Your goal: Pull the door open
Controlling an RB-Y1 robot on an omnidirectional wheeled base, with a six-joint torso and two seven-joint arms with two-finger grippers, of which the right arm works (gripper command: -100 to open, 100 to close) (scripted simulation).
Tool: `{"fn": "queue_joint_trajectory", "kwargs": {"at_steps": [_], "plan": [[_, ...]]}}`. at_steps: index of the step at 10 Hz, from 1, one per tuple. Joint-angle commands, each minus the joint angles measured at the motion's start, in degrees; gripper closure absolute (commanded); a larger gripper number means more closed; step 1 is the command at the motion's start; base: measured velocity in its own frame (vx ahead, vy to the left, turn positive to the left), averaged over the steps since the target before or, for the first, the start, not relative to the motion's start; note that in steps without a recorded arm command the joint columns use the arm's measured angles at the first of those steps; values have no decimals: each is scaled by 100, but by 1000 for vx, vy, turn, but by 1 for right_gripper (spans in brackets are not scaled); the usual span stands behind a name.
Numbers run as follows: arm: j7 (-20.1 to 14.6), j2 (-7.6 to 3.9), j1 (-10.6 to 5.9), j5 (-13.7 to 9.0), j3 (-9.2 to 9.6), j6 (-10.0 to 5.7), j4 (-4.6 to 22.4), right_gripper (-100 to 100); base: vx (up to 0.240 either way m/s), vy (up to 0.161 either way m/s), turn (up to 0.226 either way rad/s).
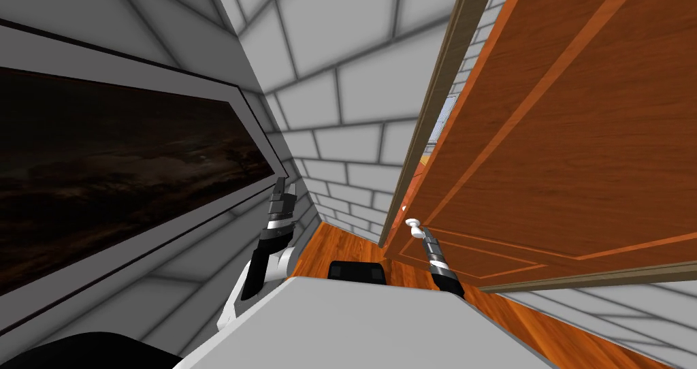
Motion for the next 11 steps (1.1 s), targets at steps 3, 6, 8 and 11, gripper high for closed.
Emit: {"fn": "queue_joint_trajectory", "kwargs": {"at_steps": [3,6,8,11], "plan": [[-573,23,-73,-337,319,-81,-12,100,-50,-21,65],[-868,1,-64,-486,405,-70,-29,100,-34,-14,41],[-1107,-20,-56,-636,491,-60,-46,100,-39,-11,27],[-1345,-42,-48,-785,577,-49,-63,100,-20,-11,43]]}}
